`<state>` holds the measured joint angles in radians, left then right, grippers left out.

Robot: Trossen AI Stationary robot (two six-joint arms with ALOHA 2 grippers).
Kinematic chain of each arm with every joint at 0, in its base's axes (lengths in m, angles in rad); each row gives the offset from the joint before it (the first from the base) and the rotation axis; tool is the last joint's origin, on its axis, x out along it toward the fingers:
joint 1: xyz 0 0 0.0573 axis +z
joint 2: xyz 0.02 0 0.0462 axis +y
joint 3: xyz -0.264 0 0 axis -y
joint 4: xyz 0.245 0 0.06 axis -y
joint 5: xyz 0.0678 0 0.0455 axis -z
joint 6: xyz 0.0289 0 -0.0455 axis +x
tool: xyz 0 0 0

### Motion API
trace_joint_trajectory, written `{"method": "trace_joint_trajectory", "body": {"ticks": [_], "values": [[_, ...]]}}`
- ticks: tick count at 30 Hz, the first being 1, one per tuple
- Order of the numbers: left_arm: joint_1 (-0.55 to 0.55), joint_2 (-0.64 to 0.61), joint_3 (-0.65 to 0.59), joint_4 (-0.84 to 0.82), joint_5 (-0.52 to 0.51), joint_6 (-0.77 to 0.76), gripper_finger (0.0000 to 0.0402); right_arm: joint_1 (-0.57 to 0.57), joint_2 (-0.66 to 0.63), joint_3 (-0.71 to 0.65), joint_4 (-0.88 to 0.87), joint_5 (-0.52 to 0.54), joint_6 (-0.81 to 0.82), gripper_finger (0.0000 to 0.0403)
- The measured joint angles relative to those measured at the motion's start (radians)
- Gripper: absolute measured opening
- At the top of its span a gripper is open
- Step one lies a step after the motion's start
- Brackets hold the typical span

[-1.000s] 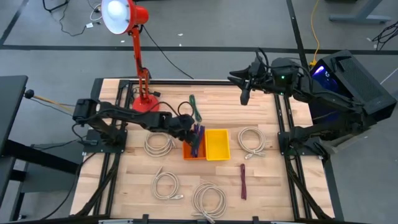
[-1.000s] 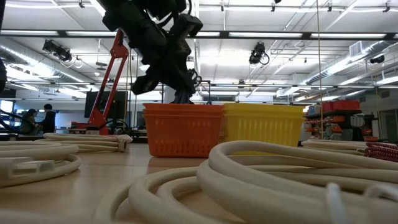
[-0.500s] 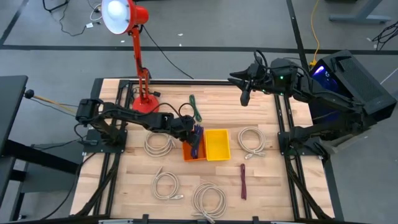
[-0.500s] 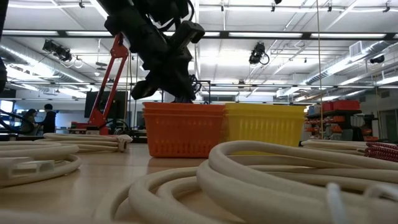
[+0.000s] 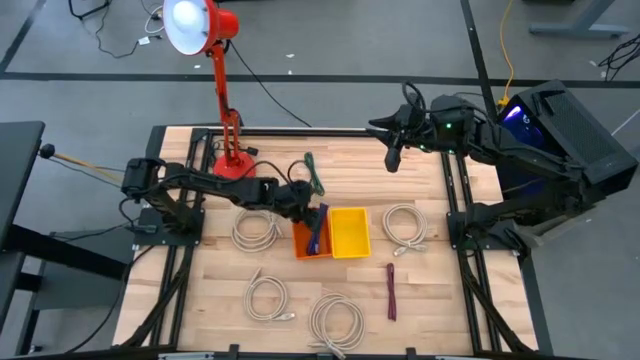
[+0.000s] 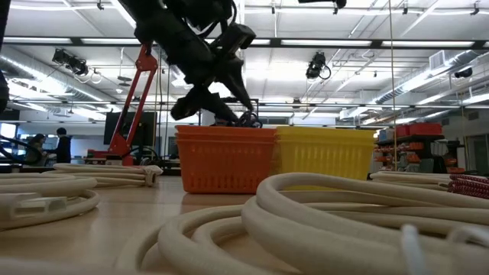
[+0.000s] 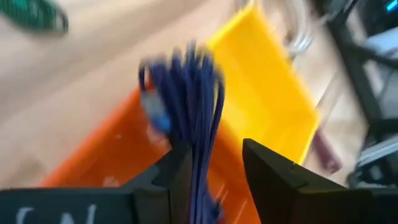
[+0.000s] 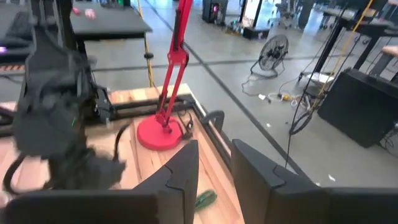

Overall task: Pick & Place USB Port
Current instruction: Put the green USB cable into the orange bin

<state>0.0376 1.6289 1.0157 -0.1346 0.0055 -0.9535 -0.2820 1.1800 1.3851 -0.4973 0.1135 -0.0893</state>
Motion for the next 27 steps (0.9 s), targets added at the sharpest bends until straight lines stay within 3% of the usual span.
{"method": "trace_joint_trajectory", "body": {"ticks": [5,12,15,21,27], "values": [[0.069,-0.057,0.0,0.032,0.017,0.053,0.0155,-0.006,0.011,-0.047,0.007,-0.004,0.016,0.0095],[0.178,-0.179,0.001,0.034,-0.005,0.147,0.0155,-0.069,0.067,-0.183,0.083,-0.205,0.108,0.0096],[0.213,-0.228,0.001,0.032,-0.007,0.187,0.0155,-0.088,0.152,-0.211,0.114,-0.22,0.108,0.0098],[0.258,-0.303,0.001,0.023,-0.042,0.241,0.0155,-0.09,0.389,-0.219,0.266,-0.377,0.142,0.0103],[0.269,-0.331,0.001,-0.009,-0.046,0.266,0.0155,-0.092,0.542,-0.219,0.415,-0.415,0.218,0.0112]]}}
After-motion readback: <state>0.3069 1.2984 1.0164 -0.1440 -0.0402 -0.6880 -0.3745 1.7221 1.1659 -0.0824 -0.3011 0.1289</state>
